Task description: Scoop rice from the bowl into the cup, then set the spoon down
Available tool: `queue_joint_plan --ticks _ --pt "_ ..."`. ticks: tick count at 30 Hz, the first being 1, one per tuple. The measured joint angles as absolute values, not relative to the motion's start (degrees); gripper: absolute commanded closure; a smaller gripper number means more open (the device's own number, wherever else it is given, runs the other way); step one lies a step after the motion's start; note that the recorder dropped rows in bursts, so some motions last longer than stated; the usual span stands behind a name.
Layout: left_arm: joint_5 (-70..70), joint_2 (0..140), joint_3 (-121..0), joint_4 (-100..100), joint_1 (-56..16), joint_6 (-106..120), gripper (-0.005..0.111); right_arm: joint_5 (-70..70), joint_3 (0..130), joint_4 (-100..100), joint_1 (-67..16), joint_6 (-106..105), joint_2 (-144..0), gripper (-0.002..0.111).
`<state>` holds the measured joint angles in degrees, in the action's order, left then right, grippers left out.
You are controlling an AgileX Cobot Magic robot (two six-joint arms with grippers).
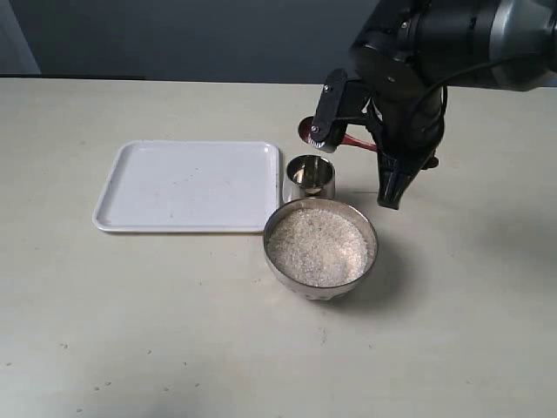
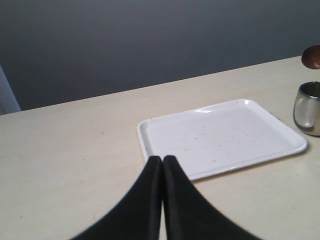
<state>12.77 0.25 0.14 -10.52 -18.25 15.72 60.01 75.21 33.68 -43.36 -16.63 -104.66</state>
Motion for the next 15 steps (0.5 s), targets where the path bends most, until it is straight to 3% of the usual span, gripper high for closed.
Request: queue_joint_plan --ticks 15 --pt "12.8 0.2 0.1 -10.5 -18.3 15.7 0.106 60.1 77.2 31.1 -44.5 -14.5 -103.5 0.109"
